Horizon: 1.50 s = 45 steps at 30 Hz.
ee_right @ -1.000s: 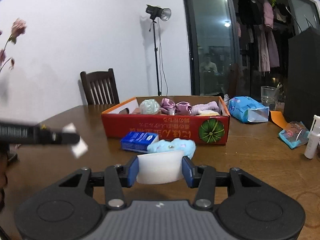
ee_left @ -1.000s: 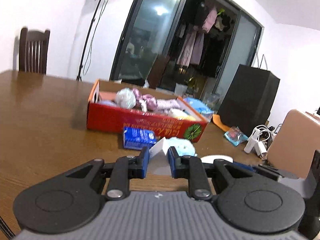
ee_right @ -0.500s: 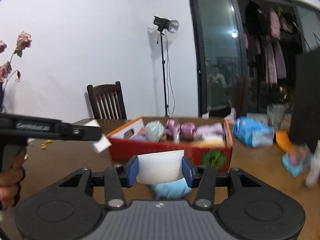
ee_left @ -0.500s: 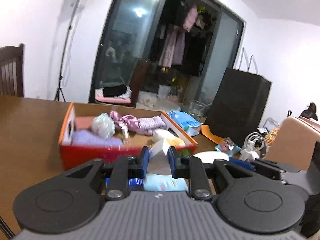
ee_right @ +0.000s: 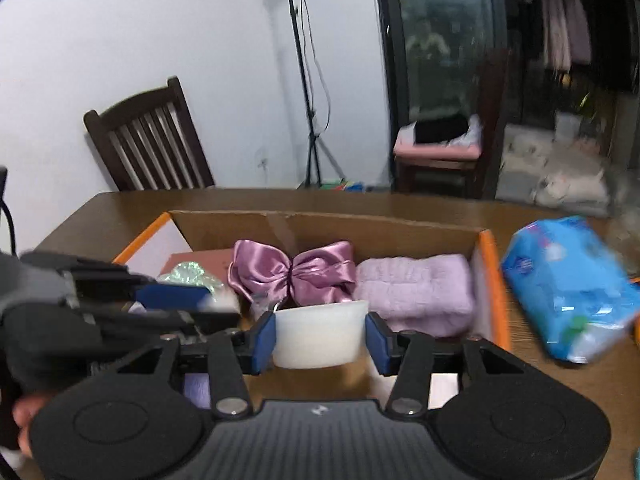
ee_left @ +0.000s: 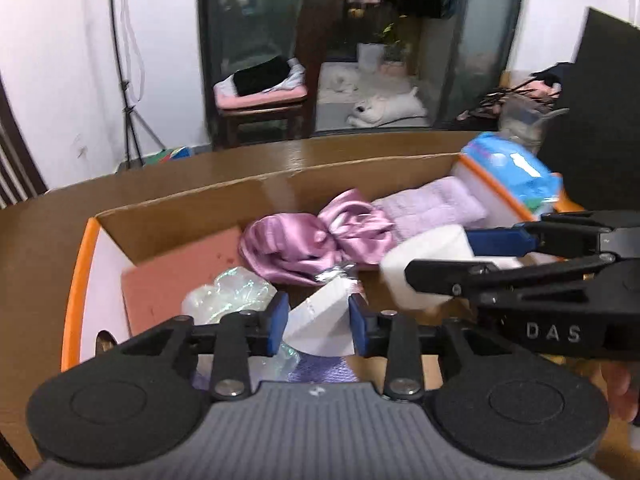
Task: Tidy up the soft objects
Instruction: 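Open both grippers over the box and withdraw them toward the table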
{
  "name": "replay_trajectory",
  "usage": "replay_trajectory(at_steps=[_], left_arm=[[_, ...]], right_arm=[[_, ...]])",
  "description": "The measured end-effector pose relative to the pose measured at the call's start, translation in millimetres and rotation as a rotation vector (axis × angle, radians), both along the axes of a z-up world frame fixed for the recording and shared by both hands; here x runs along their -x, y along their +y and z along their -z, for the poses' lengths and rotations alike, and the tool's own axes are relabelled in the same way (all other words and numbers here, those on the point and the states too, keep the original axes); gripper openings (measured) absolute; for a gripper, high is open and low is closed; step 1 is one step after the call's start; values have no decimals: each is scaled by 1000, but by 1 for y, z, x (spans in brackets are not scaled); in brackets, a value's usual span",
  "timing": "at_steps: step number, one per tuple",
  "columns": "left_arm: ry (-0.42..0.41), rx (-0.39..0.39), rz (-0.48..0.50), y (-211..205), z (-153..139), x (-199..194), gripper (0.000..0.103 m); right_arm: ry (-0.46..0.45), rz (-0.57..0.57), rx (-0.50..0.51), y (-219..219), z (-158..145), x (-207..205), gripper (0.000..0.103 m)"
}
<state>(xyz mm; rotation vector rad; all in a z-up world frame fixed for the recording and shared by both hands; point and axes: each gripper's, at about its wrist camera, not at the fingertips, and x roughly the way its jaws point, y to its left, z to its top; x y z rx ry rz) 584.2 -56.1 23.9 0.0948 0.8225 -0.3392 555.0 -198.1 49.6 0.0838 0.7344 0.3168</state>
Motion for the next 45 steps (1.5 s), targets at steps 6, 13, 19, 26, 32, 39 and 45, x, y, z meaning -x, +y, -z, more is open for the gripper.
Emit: replay_trajectory(at_steps=[6, 13, 19, 26, 32, 39, 45], left_arm=[[-20, 36, -1, 12, -3, 7, 53], [-116, 63, 10, 21, -49, 38, 75], [-234, 78, -8, 39, -111, 97, 77], [-384, 65, -40, 56, -159, 188, 79], [-468, 122, -56, 63, -139, 285, 84], [-426, 192, -62, 60, -75, 386, 88], [-322, 249, -104, 69, -40, 424, 90]], right_arm=[[71, -1, -53, -10, 9, -9, 63], [10, 12, -13, -18, -24, 20, 65], [-109, -2, 29, -29, -88, 81, 67], [-238, 7, 25, -51, -142, 169, 74], [-308, 7, -38, -59, -134, 251, 76], [-353, -5, -51, -51, -67, 357, 84], [-266, 48, -100, -53, -12, 411, 84]])
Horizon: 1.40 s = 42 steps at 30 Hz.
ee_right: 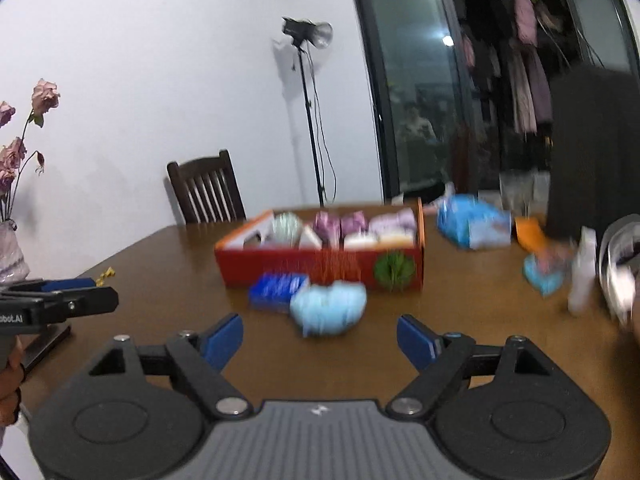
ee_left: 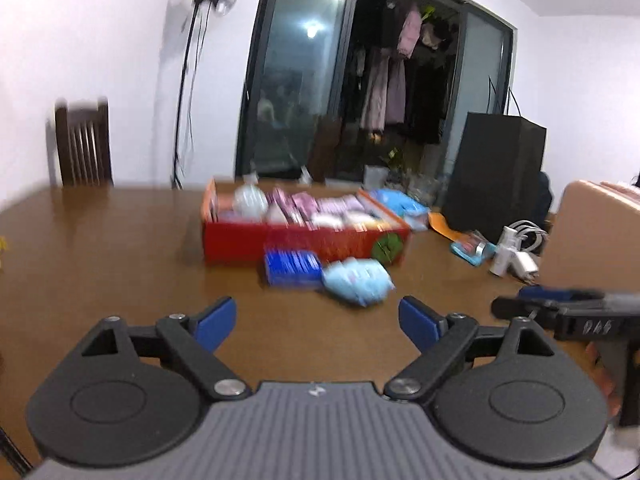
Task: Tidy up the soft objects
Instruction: 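Open both grippers over the box and withdraw them toward the table, then move both grippers to the light-blue plush toy and close on it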
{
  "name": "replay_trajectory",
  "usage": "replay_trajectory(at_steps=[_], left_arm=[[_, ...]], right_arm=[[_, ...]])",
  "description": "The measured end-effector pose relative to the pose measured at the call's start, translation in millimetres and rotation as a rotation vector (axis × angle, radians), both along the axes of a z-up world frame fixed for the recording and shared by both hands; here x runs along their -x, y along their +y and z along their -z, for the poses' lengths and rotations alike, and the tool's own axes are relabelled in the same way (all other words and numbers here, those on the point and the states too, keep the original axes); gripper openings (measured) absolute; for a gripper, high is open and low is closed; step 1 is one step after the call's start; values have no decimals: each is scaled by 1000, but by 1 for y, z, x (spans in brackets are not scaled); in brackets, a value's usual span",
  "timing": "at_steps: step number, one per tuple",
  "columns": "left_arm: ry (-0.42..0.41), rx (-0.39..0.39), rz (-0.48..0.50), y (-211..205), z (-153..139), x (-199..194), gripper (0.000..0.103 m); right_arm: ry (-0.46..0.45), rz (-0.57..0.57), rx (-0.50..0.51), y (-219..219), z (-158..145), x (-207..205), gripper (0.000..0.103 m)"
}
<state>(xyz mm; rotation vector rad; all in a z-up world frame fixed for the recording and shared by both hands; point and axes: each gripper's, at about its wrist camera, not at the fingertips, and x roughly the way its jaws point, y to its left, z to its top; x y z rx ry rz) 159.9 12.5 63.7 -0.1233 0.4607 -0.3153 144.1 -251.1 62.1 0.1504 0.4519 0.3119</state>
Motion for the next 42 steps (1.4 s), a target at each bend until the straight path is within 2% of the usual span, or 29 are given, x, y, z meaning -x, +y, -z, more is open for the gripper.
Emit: replay_trajectory(at_steps=[2, 5, 8, 13, 14, 17, 20, 22, 24, 26, 27, 29, 30, 32, 33, 35, 42], left_arm=[[16, 23, 12, 4, 1, -6, 90], [-6, 4, 6, 2, -2, -11, 90], [4, 27, 32, -4, -1, -21, 90], [82, 57, 77, -20, 18, -63, 89], [114, 70, 82, -22, 24, -75, 86], [233, 132, 94, -26, 42, -120, 71], [285, 206, 121, -32, 54, -158, 70], [323, 286, 160, -35, 65, -187, 70], [382, 350, 166, -39, 77, -214, 69], [404, 388, 158, -43, 87, -231, 60], [404, 398, 166, -44, 91, -236, 54], [402, 411, 178, -43, 99, -236, 42], [419, 416, 177, -42, 103, -237, 39], [444, 458, 180, -38, 106, -237, 37], [443, 457, 180, -38, 105, -236, 36], [426, 438, 180, -40, 104, -235, 35], [408, 402, 192, -42, 99, -231, 32]], right_arm=[[28, -2, 1, -2, 10, 6, 84], [35, 31, 19, -4, 11, 5, 84], [32, 34, -20, -6, 11, -4, 84], [69, 16, -38, -3, 22, -40, 83], [76, 15, -35, -2, 24, -50, 82], [103, 16, -58, -2, 28, -84, 78], [125, 8, -96, -5, 32, -124, 77], [146, 7, -135, -6, 37, -156, 77], [183, 9, -180, -6, 44, -189, 70], [215, 1, -218, -6, 51, -215, 63], [225, -6, -221, -4, 56, -224, 59], [236, -22, -221, 0, 65, -232, 58], [254, -30, -212, 2, 70, -234, 56], [242, -48, -197, 3, 74, -231, 52], [240, -57, -211, 2, 75, -230, 45], [245, -46, -228, 1, 76, -228, 39], [247, -52, -220, 0, 72, -225, 37]])
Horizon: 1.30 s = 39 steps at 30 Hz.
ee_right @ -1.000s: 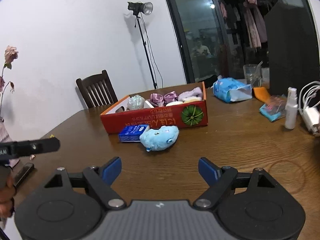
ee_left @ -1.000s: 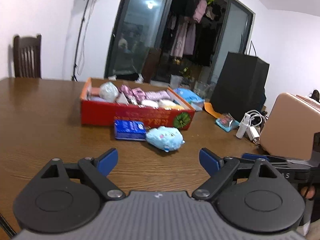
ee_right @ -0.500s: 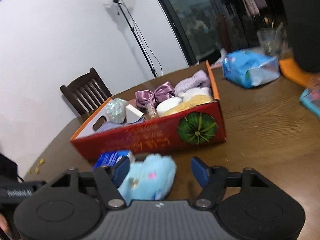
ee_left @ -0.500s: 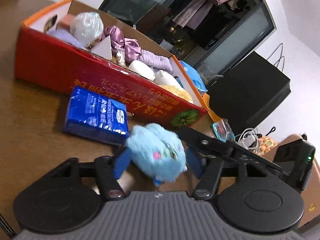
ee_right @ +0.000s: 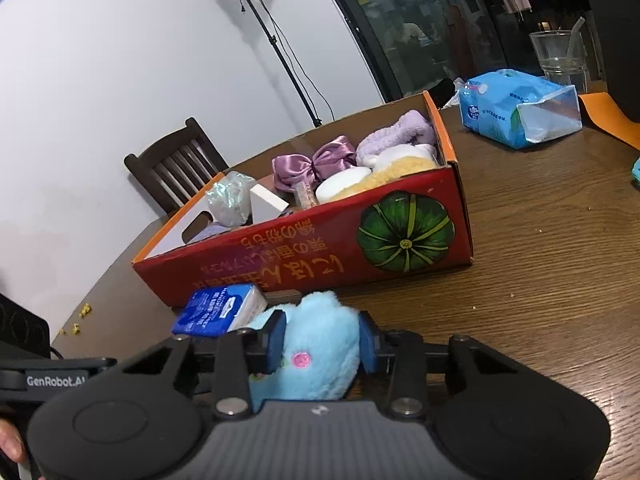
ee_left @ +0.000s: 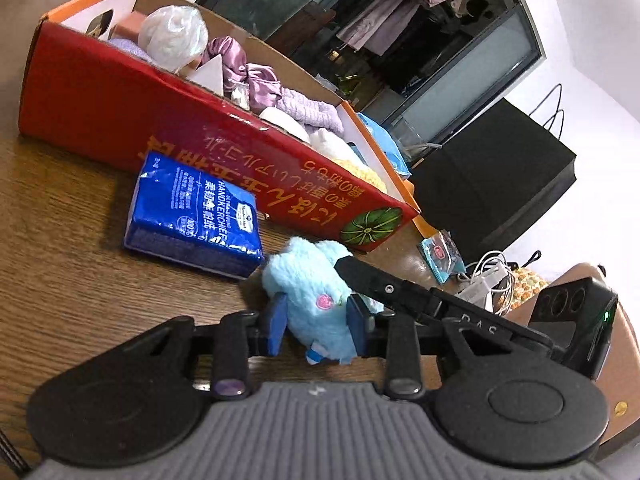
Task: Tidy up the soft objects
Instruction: 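Move both grippers to the light-blue plush toy and close on it, then lift the light-blue plush toy and carry it over the box with both grippers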
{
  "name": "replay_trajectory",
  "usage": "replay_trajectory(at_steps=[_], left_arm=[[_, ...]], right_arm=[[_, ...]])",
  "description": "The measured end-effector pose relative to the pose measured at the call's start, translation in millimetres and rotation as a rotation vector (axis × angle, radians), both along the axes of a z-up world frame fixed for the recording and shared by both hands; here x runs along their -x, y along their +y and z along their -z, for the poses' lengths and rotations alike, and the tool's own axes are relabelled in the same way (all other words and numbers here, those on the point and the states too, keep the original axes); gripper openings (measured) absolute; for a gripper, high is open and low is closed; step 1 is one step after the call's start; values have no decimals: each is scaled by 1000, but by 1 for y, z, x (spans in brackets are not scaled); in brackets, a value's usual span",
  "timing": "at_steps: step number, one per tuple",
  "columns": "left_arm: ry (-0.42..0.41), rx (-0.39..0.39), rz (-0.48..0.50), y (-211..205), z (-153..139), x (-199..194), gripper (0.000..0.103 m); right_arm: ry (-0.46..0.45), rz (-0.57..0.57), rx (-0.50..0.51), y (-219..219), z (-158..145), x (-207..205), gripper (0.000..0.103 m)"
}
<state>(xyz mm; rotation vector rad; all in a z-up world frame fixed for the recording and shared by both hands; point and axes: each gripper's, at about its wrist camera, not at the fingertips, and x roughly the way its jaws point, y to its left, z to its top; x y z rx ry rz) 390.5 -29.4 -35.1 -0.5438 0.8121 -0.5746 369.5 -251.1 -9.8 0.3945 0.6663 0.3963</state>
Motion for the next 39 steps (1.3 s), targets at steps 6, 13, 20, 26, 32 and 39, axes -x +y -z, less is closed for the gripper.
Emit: replay_trajectory(at_steps=[6, 13, 20, 26, 32, 39], left_arm=[[-17, -44, 38, -4, -8, 14, 32], [-97, -31, 54, 17, -18, 98, 32], [-137, -62, -13, 34, -22, 133, 49], [-115, -72, -8, 22, -14, 120, 49], [-116, -86, 18, 1, -9, 98, 50], [-84, -37, 56, -3, 0, 88, 36]], right_arm=[[29, 20, -28, -5, -3, 17, 35], [5, 67, -91, 7, -5, 128, 34], [-41, 62, 18, 19, -13, 169, 39], [-51, 127, 7, 3, -5, 156, 41], [-33, 105, -38, 1, 2, 142, 43], [-27, 78, -56, 3, 3, 132, 35]])
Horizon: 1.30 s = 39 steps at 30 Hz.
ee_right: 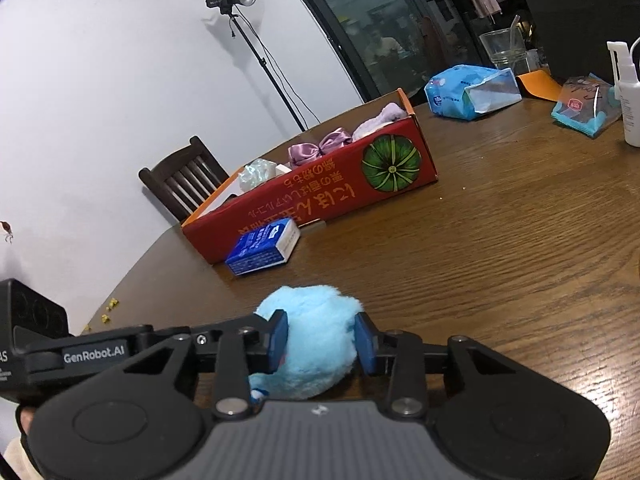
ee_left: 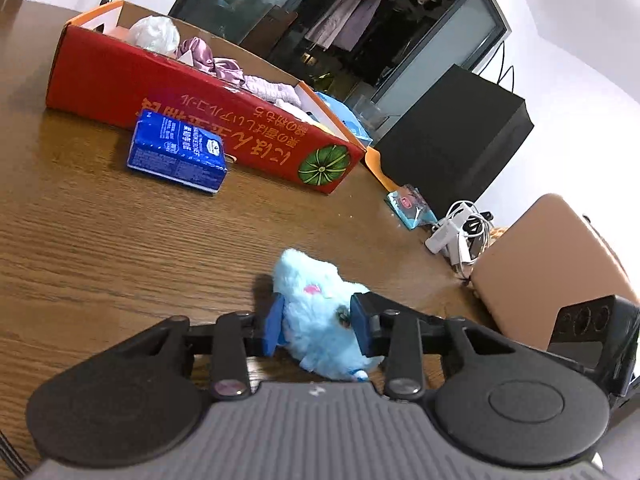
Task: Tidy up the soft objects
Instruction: 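Lift the light-blue plush toy and carry it over the box with both grippers, then lower the plush toy into the box and open both grippers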
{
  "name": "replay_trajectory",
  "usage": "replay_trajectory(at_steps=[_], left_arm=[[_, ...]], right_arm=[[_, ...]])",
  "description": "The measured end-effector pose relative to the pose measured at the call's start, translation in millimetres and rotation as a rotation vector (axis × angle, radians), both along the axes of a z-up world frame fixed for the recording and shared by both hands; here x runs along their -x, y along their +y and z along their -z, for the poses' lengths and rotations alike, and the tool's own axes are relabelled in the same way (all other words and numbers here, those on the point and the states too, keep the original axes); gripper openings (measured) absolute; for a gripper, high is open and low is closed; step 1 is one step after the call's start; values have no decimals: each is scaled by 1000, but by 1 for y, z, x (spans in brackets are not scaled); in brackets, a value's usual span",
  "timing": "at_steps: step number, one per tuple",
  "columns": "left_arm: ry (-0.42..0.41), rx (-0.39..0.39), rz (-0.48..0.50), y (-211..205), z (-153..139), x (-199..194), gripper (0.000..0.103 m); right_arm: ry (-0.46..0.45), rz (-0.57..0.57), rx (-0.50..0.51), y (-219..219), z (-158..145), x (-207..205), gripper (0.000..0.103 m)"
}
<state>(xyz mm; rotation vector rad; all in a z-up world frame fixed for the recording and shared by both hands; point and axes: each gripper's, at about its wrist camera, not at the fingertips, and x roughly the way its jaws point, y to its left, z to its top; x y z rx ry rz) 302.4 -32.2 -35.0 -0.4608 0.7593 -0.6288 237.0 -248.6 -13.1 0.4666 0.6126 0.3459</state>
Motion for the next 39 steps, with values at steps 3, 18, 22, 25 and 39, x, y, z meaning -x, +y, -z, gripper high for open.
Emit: replay_trajectory(at_steps=[3, 18, 22, 25, 39], left_arm=[[-6, 4, -10, 1, -4, 1, 33], [-135, -98, -74, 12, -86, -165, 33], [-37, -177, -95, 8, -51, -204, 33], [-50, -234, -98, 8, -37, -206, 32], [-137, -292, -106, 15, -70, -177, 39]], right_arm=[[-1, -2, 9, 3, -3, 0, 32], [-126, -76, 144, 32, -93, -185, 30], [7, -70, 141, 40, -59, -237, 30], [53, -87, 167, 51, -36, -248, 27], [-25, -78, 276, 50, -71, -225, 30]])
